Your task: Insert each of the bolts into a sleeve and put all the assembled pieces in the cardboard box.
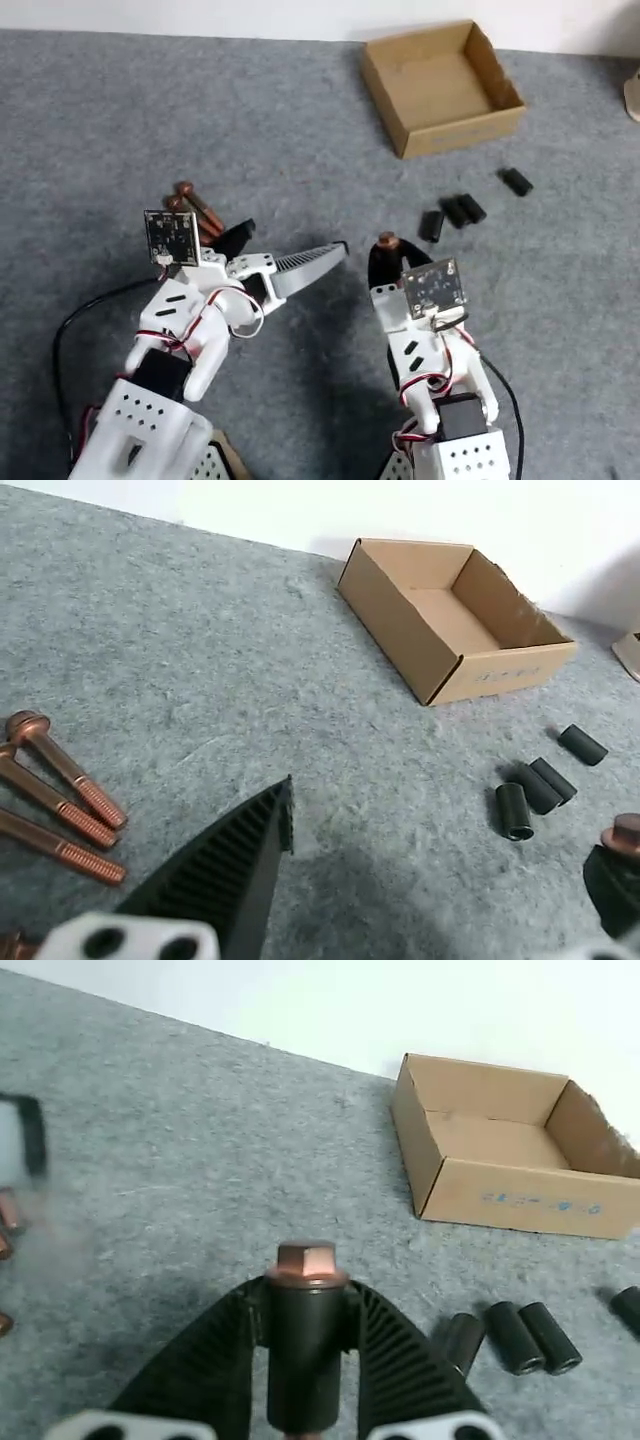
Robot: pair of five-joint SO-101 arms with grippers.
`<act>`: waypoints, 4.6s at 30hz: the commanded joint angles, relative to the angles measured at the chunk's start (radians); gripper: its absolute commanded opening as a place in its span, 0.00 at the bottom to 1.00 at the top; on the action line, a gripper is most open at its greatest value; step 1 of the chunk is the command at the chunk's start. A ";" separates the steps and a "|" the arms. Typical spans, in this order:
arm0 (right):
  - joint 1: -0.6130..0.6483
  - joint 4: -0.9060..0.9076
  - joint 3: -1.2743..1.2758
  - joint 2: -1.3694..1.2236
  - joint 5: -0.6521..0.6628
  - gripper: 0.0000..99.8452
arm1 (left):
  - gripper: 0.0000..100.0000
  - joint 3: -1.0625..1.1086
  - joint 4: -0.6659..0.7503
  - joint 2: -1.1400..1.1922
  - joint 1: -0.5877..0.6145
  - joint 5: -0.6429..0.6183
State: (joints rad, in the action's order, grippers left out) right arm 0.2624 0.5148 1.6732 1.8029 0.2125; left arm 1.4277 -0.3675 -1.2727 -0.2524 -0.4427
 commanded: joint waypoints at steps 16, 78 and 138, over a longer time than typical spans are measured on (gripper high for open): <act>-0.091 -0.147 -0.590 -0.828 0.020 0.00 | 0.53 -0.004 0.025 -0.001 0.005 0.009; -0.196 0.067 -2.878 -3.036 0.012 0.10 | 0.53 0.044 0.063 -0.001 -0.039 0.075; -0.535 0.860 -3.413 -3.142 0.560 0.36 | 0.53 0.045 0.063 -0.001 -0.045 0.074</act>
State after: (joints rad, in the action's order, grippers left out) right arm -0.2639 1.4262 -1.6517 -1.3426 0.7296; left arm 1.4753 -0.3276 -1.2727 -0.2770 -0.3751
